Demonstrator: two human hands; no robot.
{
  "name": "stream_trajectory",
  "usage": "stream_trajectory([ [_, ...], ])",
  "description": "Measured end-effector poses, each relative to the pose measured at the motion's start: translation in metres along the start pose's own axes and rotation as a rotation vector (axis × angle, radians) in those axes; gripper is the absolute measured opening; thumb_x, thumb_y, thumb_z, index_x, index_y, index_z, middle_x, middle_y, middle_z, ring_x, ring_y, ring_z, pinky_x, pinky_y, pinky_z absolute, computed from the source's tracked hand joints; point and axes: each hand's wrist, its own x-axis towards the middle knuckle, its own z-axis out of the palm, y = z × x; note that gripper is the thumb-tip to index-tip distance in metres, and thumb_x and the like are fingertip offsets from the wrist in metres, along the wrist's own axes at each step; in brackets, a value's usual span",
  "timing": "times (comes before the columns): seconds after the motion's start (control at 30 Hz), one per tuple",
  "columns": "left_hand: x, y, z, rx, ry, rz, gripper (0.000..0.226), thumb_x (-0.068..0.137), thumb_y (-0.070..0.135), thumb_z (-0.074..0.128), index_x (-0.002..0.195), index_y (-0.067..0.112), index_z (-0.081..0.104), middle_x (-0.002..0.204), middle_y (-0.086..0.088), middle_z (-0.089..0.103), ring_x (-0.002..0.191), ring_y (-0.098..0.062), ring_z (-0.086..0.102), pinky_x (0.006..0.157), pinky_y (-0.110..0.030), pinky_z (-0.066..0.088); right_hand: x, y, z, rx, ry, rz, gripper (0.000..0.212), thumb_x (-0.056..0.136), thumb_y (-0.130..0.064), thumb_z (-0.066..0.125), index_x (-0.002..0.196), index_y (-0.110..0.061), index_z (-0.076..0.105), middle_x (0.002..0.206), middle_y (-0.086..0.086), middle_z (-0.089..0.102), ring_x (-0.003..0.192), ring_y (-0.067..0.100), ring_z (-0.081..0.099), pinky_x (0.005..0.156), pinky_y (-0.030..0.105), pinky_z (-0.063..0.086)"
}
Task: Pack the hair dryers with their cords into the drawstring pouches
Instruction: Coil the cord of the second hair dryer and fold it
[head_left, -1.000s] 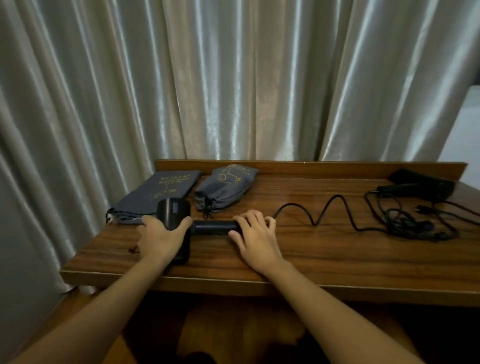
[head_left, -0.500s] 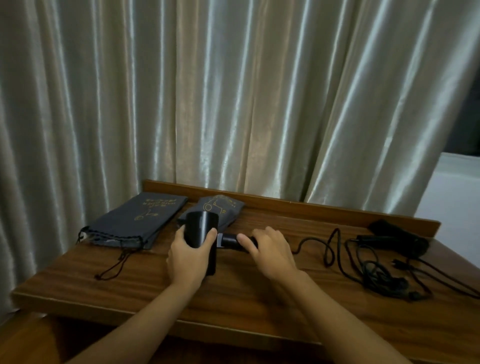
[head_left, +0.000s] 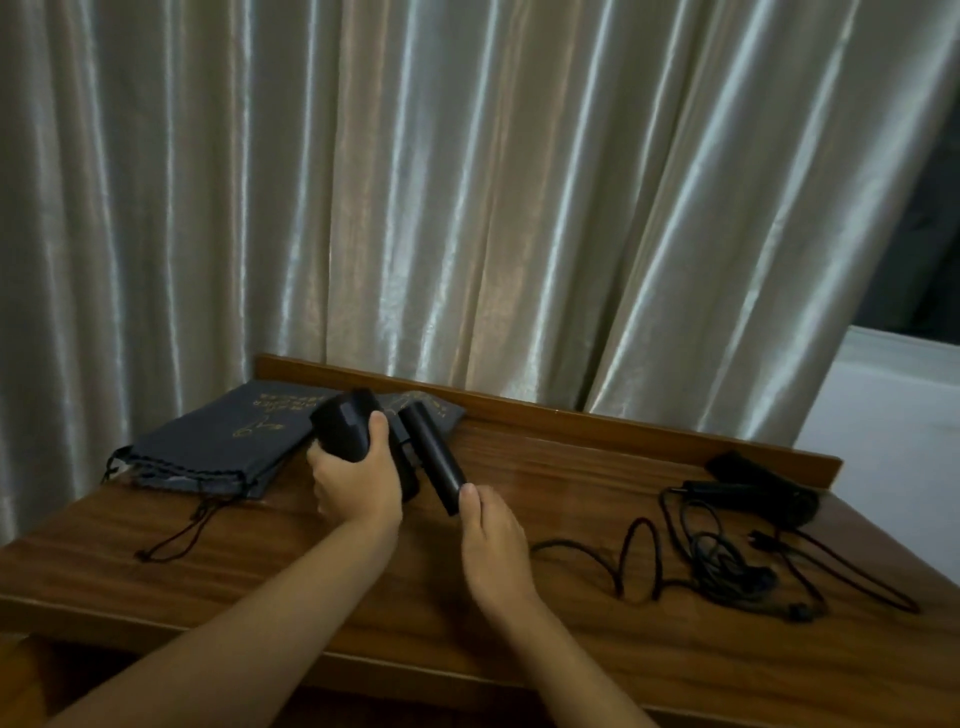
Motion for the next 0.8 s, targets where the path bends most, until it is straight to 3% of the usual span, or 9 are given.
stream_trajectory([
  [0.07, 0.018, 0.013, -0.005, -0.002, -0.017, 0.051, 0.068, 0.079, 0.057, 0.07, 0.132, 0.018, 0.05, 0.121, -0.004, 0.063, 0.113, -0.029, 0.06, 0.1, -0.048, 0.048, -0.011, 0.013, -0.004, 0.048, -0.136, -0.042, 0.03, 0.107, -0.042, 0.025, 0.129, -0.037, 0.044, 0.098, -0.011, 0.059, 0.081, 0.006, 0.06, 0.074, 0.022, 0.049],
  [0.13, 0.024, 0.025, -0.006, -0.013, -0.034, 0.078, 0.064, 0.079, 0.057, 0.07, 0.127, 0.019, 0.051, 0.115, -0.001, 0.063, 0.109, -0.027, 0.061, 0.098, -0.047, 0.05, -0.019, 0.022, -0.005, 0.103, -0.252, -0.008, 0.029, 0.106, -0.044, 0.024, 0.134, -0.044, 0.032, 0.09, -0.007, 0.062, 0.076, 0.006, 0.062, 0.068, 0.016, 0.048],
  [0.2, 0.027, 0.033, -0.006, -0.07, -0.025, 0.036, 0.062, 0.079, 0.057, 0.069, 0.125, 0.019, 0.051, 0.113, 0.0, 0.061, 0.107, -0.026, 0.061, 0.096, -0.044, 0.051, -0.019, 0.032, -0.009, -0.029, -0.258, -0.057, 0.028, 0.106, -0.045, 0.023, 0.13, -0.044, 0.037, 0.085, -0.01, 0.063, 0.08, 0.003, 0.059, 0.077, 0.022, 0.047],
  [0.3, 0.031, 0.044, -0.009, -0.163, -0.018, -0.051, 0.065, 0.08, 0.055, 0.07, 0.13, 0.019, 0.049, 0.118, 0.001, 0.06, 0.11, -0.024, 0.059, 0.095, -0.041, 0.051, -0.014, 0.045, -0.03, -0.43, -0.205, -0.203, 0.025, 0.106, -0.041, 0.026, 0.107, -0.042, 0.05, 0.09, -0.023, 0.054, 0.091, -0.005, 0.047, 0.084, 0.024, 0.035],
  [0.4, 0.036, 0.05, -0.013, -0.283, -0.019, -0.202, 0.065, 0.081, 0.052, 0.071, 0.131, 0.016, 0.05, 0.121, -0.003, 0.062, 0.107, -0.023, 0.062, 0.094, -0.042, 0.053, -0.001, 0.067, -0.057, -0.652, -0.124, -0.2, 0.029, 0.106, -0.04, 0.028, 0.114, -0.033, 0.056, 0.104, -0.019, 0.059, 0.099, 0.003, 0.054, 0.092, 0.028, 0.038],
  [0.5, 0.036, 0.05, -0.019, -0.36, -0.138, -0.266, 0.055, 0.081, 0.049, 0.072, 0.119, 0.013, 0.059, 0.105, -0.003, 0.068, 0.094, -0.02, 0.068, 0.076, -0.035, 0.058, 0.011, 0.084, -0.083, -0.442, -0.197, 0.051, 0.034, 0.104, -0.045, 0.036, 0.085, -0.027, 0.059, 0.074, -0.009, 0.062, 0.064, 0.004, 0.057, 0.073, 0.034, 0.05],
  [0.6, 0.031, 0.042, -0.021, -0.24, -0.349, -0.237, 0.053, 0.078, 0.053, 0.072, 0.112, 0.012, 0.065, 0.099, -0.007, 0.072, 0.086, -0.023, 0.07, 0.069, -0.034, 0.058, 0.023, 0.081, -0.088, -0.154, -0.317, 0.193, 0.045, 0.1, -0.049, 0.044, 0.072, -0.018, 0.061, 0.06, -0.003, 0.059, 0.056, 0.012, 0.055, 0.07, 0.043, 0.052],
  [0.7, 0.017, 0.037, -0.016, -0.165, -0.612, -0.239, 0.049, 0.078, 0.055, 0.071, 0.106, 0.017, 0.069, 0.095, -0.007, 0.075, 0.085, -0.024, 0.073, 0.076, -0.038, 0.059, 0.043, 0.062, -0.083, 0.028, -0.38, 0.253, 0.04, 0.091, -0.052, 0.062, 0.069, -0.018, 0.063, 0.057, -0.005, 0.064, 0.056, 0.01, 0.061, 0.066, 0.03, 0.05],
  [0.8, 0.003, 0.031, -0.012, 0.03, -0.861, -0.071, 0.052, 0.074, 0.06, 0.07, 0.111, 0.024, 0.067, 0.093, 0.001, 0.076, 0.08, -0.012, 0.073, 0.063, -0.025, 0.055, 0.064, 0.046, -0.083, 0.058, -0.425, 0.169, 0.034, 0.08, -0.041, 0.077, 0.067, -0.013, 0.063, 0.058, -0.003, 0.064, 0.051, 0.008, 0.059, 0.053, 0.02, 0.047],
])
